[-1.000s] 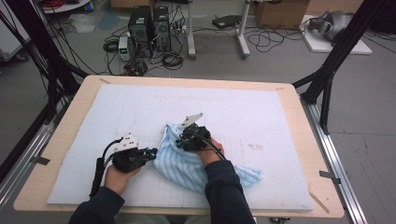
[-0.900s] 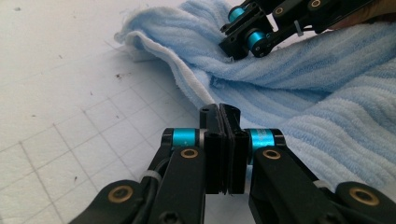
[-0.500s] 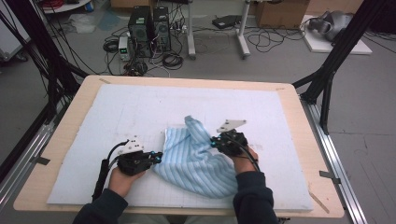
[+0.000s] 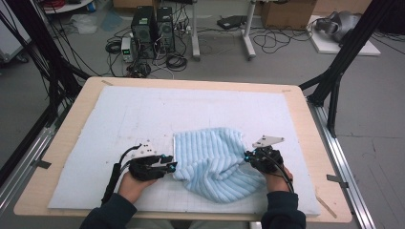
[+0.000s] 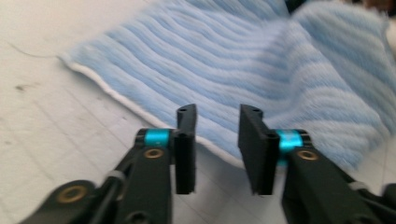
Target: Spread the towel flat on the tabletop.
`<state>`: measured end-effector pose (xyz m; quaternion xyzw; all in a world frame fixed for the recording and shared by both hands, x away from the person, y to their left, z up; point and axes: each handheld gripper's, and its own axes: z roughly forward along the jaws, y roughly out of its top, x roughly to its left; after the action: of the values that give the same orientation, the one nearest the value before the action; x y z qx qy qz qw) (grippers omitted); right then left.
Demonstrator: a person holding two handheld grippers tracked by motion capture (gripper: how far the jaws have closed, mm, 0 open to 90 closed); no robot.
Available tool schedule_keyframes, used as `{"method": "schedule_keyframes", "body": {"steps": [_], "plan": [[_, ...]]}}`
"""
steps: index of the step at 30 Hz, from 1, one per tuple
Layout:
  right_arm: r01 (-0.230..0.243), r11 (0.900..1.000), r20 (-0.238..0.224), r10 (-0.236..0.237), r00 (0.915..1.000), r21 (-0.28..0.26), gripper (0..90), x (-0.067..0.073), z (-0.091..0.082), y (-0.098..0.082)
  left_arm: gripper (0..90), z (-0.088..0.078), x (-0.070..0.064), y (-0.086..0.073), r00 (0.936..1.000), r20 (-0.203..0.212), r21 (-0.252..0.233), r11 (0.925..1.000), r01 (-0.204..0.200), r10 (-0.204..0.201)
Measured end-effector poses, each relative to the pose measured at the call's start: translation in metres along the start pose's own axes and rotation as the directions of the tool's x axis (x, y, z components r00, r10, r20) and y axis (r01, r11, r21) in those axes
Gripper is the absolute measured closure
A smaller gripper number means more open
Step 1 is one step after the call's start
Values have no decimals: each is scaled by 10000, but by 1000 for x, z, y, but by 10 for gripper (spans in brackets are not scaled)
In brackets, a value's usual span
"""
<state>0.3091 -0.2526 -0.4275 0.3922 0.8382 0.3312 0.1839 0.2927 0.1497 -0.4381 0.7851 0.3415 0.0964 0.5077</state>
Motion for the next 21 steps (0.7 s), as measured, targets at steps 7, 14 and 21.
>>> {"method": "schedule_keyframes", "body": {"steps": [7,14,21], "plan": [[-655,9929,-21,656,9978,-995,502,-4,-9,13,445,2,10,3,9981,-144,-320,9978,586,-591],[-25,9997,-266,32,9996,234,438,6,29,21,407,43,-3,12,9977,-322,1199,9912,-558,600],[680,9969,-1092,-632,9920,408,836,11,38,27,866,63,-7,22,9807,-501,1983,9642,-1759,1892]]}}
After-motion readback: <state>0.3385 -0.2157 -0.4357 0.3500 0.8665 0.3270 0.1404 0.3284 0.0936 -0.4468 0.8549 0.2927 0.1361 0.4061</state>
